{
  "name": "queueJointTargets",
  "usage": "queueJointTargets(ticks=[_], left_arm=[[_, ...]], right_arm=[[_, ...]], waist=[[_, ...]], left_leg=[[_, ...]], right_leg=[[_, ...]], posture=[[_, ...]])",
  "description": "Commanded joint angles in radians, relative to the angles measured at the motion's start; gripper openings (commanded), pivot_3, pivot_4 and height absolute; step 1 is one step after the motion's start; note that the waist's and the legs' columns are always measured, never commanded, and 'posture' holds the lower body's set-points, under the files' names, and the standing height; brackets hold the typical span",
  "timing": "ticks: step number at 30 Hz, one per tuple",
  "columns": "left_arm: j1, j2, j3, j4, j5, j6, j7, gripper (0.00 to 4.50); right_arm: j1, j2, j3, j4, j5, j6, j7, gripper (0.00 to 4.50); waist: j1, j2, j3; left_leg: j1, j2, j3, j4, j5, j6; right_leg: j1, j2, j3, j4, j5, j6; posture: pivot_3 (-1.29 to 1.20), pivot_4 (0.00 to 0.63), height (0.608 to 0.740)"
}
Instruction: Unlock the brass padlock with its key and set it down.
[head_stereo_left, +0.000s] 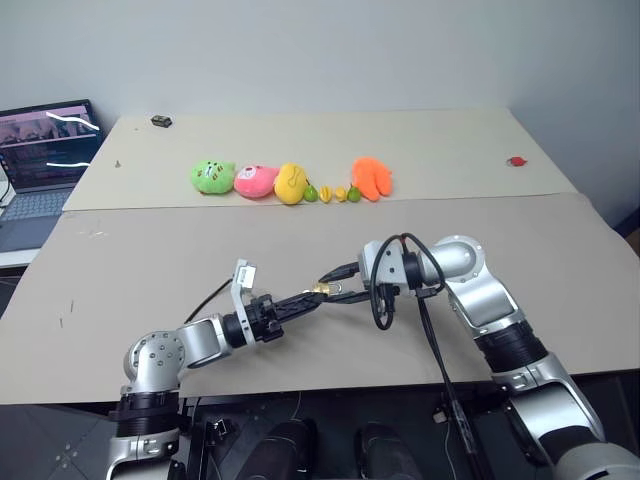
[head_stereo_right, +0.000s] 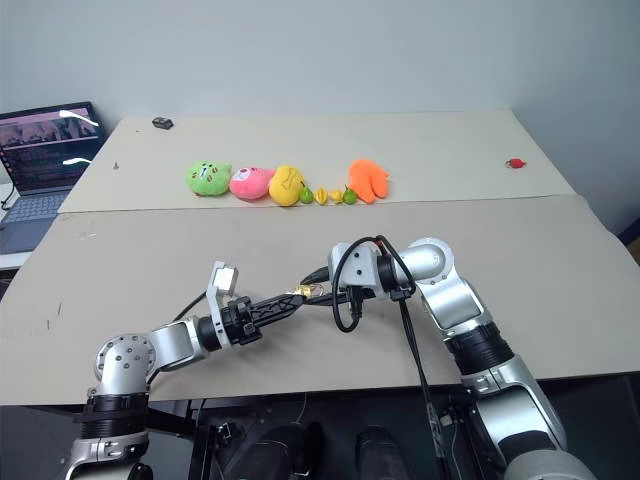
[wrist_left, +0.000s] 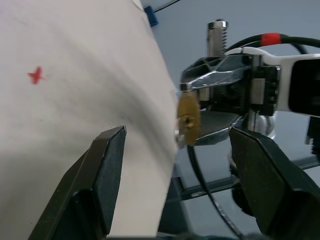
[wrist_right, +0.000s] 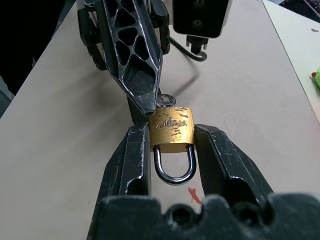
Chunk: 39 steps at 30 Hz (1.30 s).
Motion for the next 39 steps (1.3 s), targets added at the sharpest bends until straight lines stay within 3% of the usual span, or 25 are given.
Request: queueJointTargets(ticks=[1, 4, 5, 6, 7, 8, 24, 39], left_arm=[[0.006, 0.000, 0.035, -0.010, -0.040, -0.003, 0.008, 3.46], [0.018, -0.003, 0.048, -0.007, -0.050, -0.005, 0.014, 3.46], [0.024, -0.003, 0.048, -0.012, -0.053, -0.005, 0.015, 2.93], [0.029, -0.003, 0.046, -0.019, -0.054, -0.006, 0.016, 2.75], [0.034, -0.003, 0.044, -0.023, -0.055, -0.007, 0.015, 2.20], [0.039, 0.000, 0.039, -0.028, -0.050, -0.010, 0.014, 1.97], [0.033, -0.034, 0.045, -0.036, -0.154, 0.007, 0.119, 1.97], [0.033, -0.045, 0.054, -0.018, -0.222, -0.034, 0.182, 1.97]], right_arm=[[0.025, -0.031, -0.001, 0.038, -0.008, -0.039, 0.009, 0.91], [0.035, -0.050, -0.007, 0.075, -0.013, -0.052, 0.013, 0.91], [0.034, -0.054, -0.008, 0.087, -0.015, -0.058, 0.014, 0.91], [0.033, -0.057, -0.009, 0.099, -0.018, -0.066, 0.015, 0.91], [0.033, -0.059, -0.008, 0.111, -0.021, -0.074, 0.016, 0.91], [0.032, -0.061, -0.008, 0.121, -0.024, -0.081, 0.017, 0.91], [-0.112, -0.063, -0.069, 0.102, 0.054, -0.010, 0.042, 0.91], [-0.051, -0.064, -0.064, -0.008, 0.087, 0.057, 0.067, 0.91]], waist=[[0.002, 0.000, 0.000], [0.005, 0.000, 0.000], [0.005, 0.000, 0.000], [0.004, 0.000, 0.000], [0.004, 0.000, 0.000], [0.004, 0.000, 0.000], [0.008, -0.001, 0.000], [0.009, -0.001, 0.001]], left_leg=[[0.000, 0.000, 0.000, 0.000, 0.000, 0.000], [0.000, 0.000, 0.000, 0.000, 0.000, 0.000], [0.000, 0.000, 0.001, 0.000, 0.000, 0.000], [0.000, 0.000, 0.001, 0.000, 0.000, 0.000], [0.000, 0.000, 0.001, 0.000, 0.000, 0.000], [0.000, 0.000, 0.001, 0.000, 0.000, 0.000], [-0.001, 0.000, 0.001, 0.000, 0.000, 0.000], [-0.001, 0.000, 0.001, 0.001, 0.000, 0.000]], right_leg=[[0.000, 0.000, 0.000, 0.000, 0.000, 0.000], [0.000, 0.000, 0.000, 0.000, 0.000, 0.000], [0.000, 0.000, 0.000, 0.000, 0.000, 0.000], [0.000, 0.000, 0.001, 0.000, 0.000, 0.000], [0.000, 0.000, 0.001, 0.000, 0.000, 0.000], [0.000, 0.000, 0.001, 0.000, 0.000, 0.000], [0.000, 0.000, 0.001, 0.000, 0.000, 0.000], [0.000, 0.000, 0.001, 0.000, 0.000, 0.000]], posture=[[0.00, 0.150, 0.739], [0.00, 0.150, 0.739], [0.00, 0.150, 0.739], [0.00, 0.150, 0.739], [0.00, 0.150, 0.739], [0.00, 0.150, 0.739], [0.00, 0.150, 0.739], [0.00, 0.150, 0.739]])
